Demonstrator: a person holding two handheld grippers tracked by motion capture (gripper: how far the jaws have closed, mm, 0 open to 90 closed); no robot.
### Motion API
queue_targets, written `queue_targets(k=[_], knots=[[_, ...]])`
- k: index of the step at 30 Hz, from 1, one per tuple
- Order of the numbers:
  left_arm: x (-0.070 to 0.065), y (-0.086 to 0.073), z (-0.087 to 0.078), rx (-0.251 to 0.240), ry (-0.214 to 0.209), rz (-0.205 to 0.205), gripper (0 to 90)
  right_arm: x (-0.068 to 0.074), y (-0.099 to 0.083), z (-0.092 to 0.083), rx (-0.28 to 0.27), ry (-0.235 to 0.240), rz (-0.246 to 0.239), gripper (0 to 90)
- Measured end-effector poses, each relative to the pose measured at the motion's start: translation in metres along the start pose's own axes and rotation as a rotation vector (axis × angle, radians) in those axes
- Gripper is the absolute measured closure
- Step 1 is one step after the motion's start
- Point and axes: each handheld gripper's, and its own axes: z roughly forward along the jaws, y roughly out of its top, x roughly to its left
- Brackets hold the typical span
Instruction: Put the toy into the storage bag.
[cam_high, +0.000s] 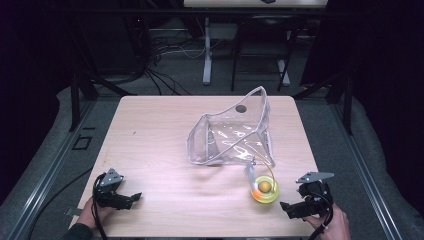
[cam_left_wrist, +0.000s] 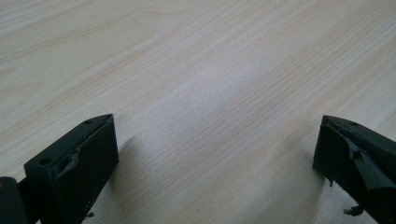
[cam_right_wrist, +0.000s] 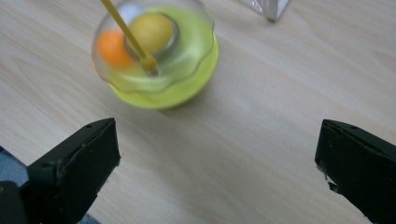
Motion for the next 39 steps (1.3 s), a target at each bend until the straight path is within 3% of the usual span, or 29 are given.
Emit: queue_targets(k=[10, 24, 26, 30, 34, 39], knots=[[0.000, 0.000, 0.000, -0.001, 0.000, -0.001, 0.0, 0.018, 0.033, -0.001, -0.053, 0.030, -0.063, 0.0], [0.000, 0.000, 0.000, -0.001, 0.000, 0.000, 0.0, 0.025, 0.056, -0.009, -0.078, 0.072, -0.100, 2.6], [0.000, 0.000, 0.000, 0.000, 0.000, 0.002, 0.0, 0.027, 0.061, -0.013, -0.077, 0.092, -0.116, 14.6], [0.000, 0.000, 0.000, -0.001, 0.000, 0.002, 0.0, 0.029, 0.067, -0.018, -0.066, 0.091, -0.136, 21.5], [0.000, 0.000, 0.000, -0.001, 0.000, -0.001, 0.0, 0.030, 0.076, -0.029, -0.065, 0.100, -0.159, 39.8], [0.000, 0.000, 0.000, -0.001, -0.001, -0.001, 0.0, 0.033, 0.086, -0.037, -0.051, 0.101, -0.183, 52.6]])
